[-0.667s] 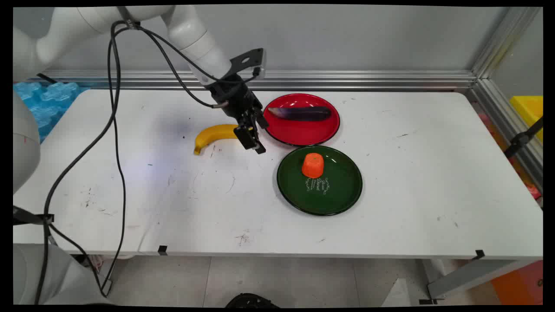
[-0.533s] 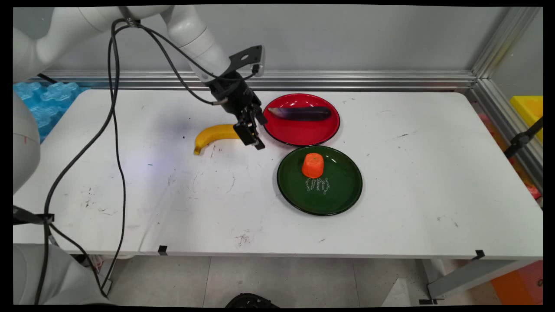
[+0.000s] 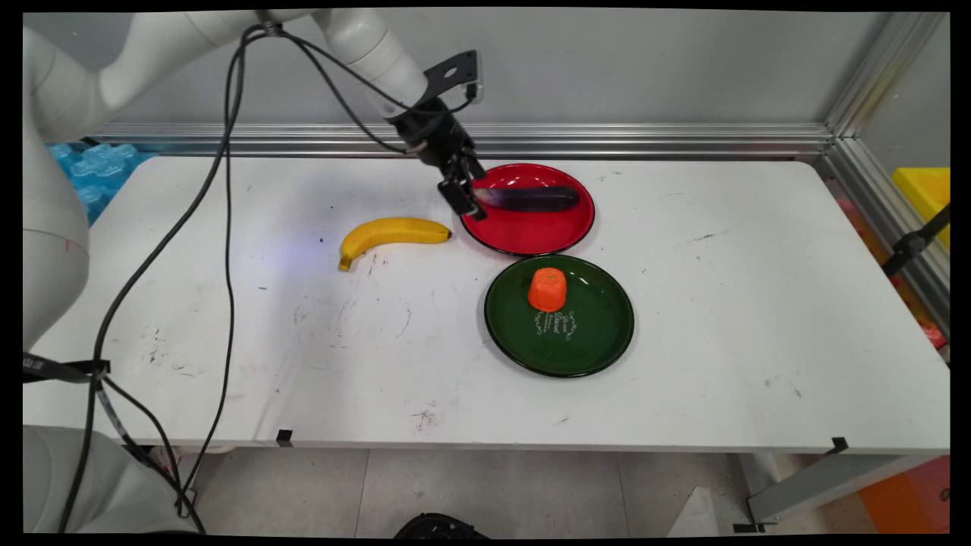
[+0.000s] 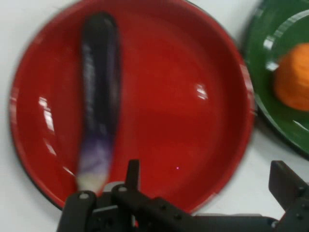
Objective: Pick up the eggplant from the red plate
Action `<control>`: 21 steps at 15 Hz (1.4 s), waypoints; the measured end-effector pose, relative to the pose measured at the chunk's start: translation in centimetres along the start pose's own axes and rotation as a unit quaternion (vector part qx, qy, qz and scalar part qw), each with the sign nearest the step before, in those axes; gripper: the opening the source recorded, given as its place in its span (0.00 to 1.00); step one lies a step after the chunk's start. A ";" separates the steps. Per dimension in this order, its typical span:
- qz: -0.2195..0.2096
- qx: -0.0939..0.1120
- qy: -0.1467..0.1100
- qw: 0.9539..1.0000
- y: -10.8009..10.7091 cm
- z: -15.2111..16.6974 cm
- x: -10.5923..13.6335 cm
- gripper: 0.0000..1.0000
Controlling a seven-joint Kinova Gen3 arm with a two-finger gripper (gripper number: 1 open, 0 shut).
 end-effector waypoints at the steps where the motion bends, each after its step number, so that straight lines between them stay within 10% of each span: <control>1: -0.001 0.006 0.004 1.000 -0.8 0.5 0.2 1.00; 21: 0.004 0.026 0.045 0.999 -7.9 9.9 2.4 1.00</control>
